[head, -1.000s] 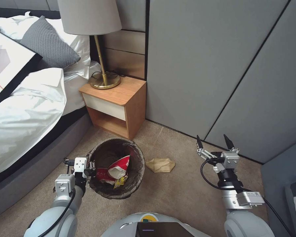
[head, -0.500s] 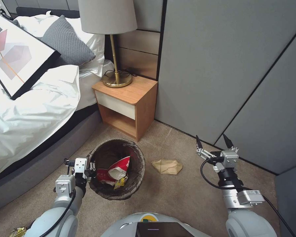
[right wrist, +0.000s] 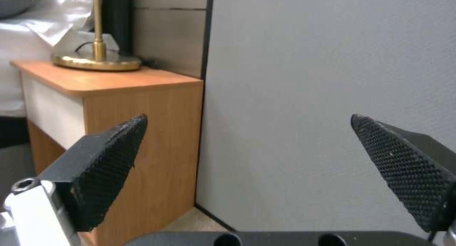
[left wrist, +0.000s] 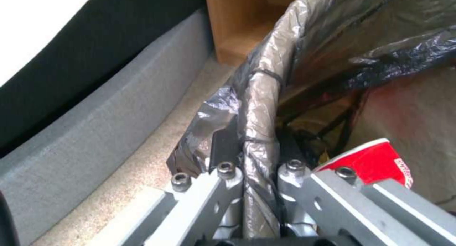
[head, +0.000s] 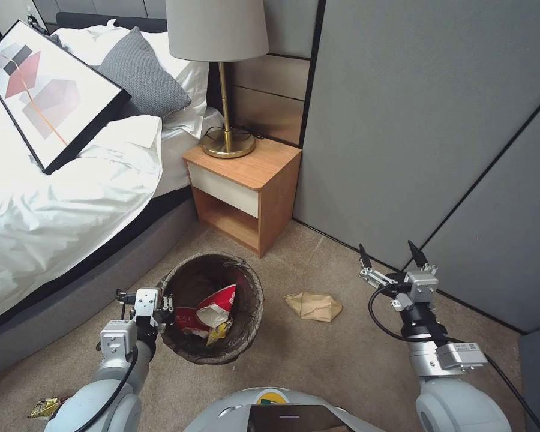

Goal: Pick up the trash bin, then pick up the garbage from the floor and place it into the trash bin.

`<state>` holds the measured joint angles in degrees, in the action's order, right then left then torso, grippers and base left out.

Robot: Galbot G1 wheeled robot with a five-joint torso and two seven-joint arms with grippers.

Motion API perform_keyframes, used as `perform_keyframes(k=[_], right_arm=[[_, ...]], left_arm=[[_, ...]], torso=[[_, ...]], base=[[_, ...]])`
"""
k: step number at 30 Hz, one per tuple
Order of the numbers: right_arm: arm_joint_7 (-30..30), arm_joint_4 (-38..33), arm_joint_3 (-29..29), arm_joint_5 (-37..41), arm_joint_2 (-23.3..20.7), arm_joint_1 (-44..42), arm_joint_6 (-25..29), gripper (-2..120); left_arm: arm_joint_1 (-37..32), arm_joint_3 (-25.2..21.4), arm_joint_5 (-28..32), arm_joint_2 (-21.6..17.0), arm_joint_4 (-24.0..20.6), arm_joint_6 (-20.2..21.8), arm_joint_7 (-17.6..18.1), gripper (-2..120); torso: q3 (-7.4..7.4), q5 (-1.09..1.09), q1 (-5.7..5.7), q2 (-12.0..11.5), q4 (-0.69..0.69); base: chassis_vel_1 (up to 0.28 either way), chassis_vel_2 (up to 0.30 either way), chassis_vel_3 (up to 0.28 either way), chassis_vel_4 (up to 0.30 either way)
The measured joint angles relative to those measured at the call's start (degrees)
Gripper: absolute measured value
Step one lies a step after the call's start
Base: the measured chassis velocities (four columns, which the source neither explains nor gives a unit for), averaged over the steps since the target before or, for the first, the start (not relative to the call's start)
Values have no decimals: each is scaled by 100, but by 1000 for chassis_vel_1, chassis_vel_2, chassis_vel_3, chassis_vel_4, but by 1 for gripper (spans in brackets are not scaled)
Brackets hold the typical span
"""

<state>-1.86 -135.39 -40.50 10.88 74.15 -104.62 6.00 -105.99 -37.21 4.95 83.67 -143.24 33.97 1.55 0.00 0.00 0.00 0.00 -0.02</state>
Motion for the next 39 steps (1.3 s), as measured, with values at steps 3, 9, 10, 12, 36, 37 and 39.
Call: perform_keyframes(k=[3,9,10,12,36,37,39], right_arm=[[330,118,-216,307,-349,157,-329,100],[891,401,-272,499,-1116,303,-721,100],[1053,501,-253,544,-1359,369,-856,100],[1114,553,-225,571,-1482,419,-917,100],[1471,2804,1959,1574,-2841,2647,-2296,100],[1471,2804,1959,1574,-2841,2647,-2296,100],[1515,2955,2059,1544,-2838,2667,-2300,100]], left_arm=[[-48,-8,0,-6,0,-3,6,2],[-121,-24,16,-16,0,-2,13,2],[-142,-48,24,-17,0,0,15,2],[-148,-67,29,-14,0,3,17,2],[-309,-292,117,33,0,62,20,2],[-309,-292,117,33,0,62,20,2],[-298,-279,98,48,0,62,18,2]], torso=[[0,0,0,0,2],[0,1,0,0,3],[0,1,0,0,3],[0,1,0,0,2],[0,0,0,0,1],[0,0,0,0,1],[0,0,0,0,1]], base=[[0,0,0,0],[0,0,0,0],[0,0,0,0],[0,0,0,0],[0,0,0,0],[0,0,0,0],[0,0,0,0]])
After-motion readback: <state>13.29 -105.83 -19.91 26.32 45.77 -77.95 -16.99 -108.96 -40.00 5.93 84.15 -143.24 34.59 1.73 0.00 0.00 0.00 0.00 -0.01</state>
